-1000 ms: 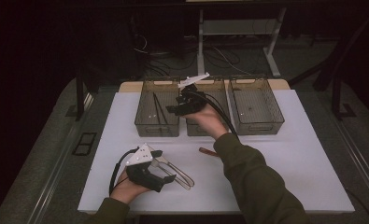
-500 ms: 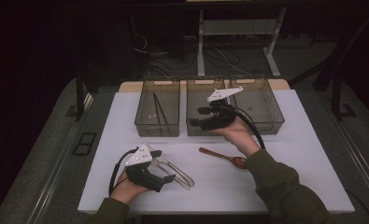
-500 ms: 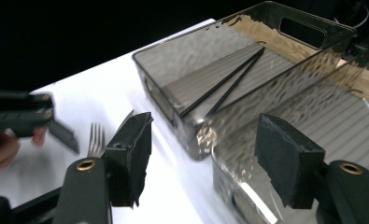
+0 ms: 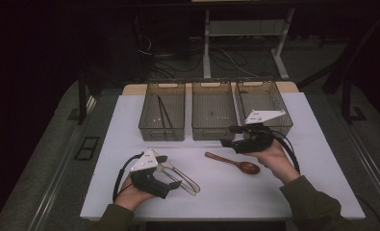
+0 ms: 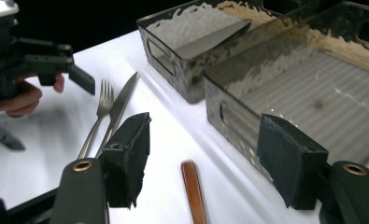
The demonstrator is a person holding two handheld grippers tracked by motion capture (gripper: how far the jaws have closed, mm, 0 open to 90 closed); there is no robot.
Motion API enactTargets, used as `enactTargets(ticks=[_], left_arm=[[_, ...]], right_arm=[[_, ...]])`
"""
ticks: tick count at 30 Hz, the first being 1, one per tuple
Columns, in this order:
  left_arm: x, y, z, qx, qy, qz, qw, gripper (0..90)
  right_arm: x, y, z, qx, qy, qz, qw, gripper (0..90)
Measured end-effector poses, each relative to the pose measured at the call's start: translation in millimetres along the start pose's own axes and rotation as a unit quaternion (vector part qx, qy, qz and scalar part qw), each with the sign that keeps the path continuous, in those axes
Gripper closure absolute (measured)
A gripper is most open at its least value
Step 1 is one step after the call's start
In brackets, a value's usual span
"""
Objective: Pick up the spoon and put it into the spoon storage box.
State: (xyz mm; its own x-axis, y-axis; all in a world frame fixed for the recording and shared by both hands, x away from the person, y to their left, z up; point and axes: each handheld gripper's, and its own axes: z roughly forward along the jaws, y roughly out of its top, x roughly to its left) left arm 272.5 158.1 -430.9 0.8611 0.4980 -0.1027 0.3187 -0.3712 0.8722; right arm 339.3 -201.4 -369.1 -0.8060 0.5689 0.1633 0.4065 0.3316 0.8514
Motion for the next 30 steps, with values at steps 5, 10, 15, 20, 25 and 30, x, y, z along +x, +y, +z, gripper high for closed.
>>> enactTargets(ticks=[5, 10, 15, 20, 25, 30], left_arm=[[-1.6, -0.4, -1.3, 0.001, 0.002, -0.002, 1.0, 0.0], [-3.3, -0.8, -3.7, -0.001, 0.004, -0.004, 1.0, 0.0], [-3.4, -0.4, -3.9, -0.002, 0.006, -0.004, 1.0, 0.0], [-4.4, -0.3, -3.8, 0.002, 0.007, -0.002, 1.0, 0.0], [-3.9, -1.1, -4.2, 0.002, 0.009, -0.003, 1.0, 0.0], [-3.9, -1.1, -4.8, 0.001, 0.011, -0.004, 0.9999, 0.0]], right_arm=[[-1.7, -21.3, -14.8, 0.0, -0.008, 0.009, 0.9999, 33.9], [-2.3, -39.7, -25.7, 0.015, -0.017, 0.014, 0.9996, 33.9], [-5.4, -54.4, -35.8, 0.021, -0.031, 0.017, 0.9992, 33.9], [-5.9, -65.7, -43.4, 0.025, -0.044, 0.023, 0.9985, 38.1], [-8.5, -69.1, -38.3, 0.039, -0.058, 0.032, 0.997, 51.3], [-7.6, -71.6, -24.4, 0.06, -0.066, 0.036, 0.9954, 67.6]])
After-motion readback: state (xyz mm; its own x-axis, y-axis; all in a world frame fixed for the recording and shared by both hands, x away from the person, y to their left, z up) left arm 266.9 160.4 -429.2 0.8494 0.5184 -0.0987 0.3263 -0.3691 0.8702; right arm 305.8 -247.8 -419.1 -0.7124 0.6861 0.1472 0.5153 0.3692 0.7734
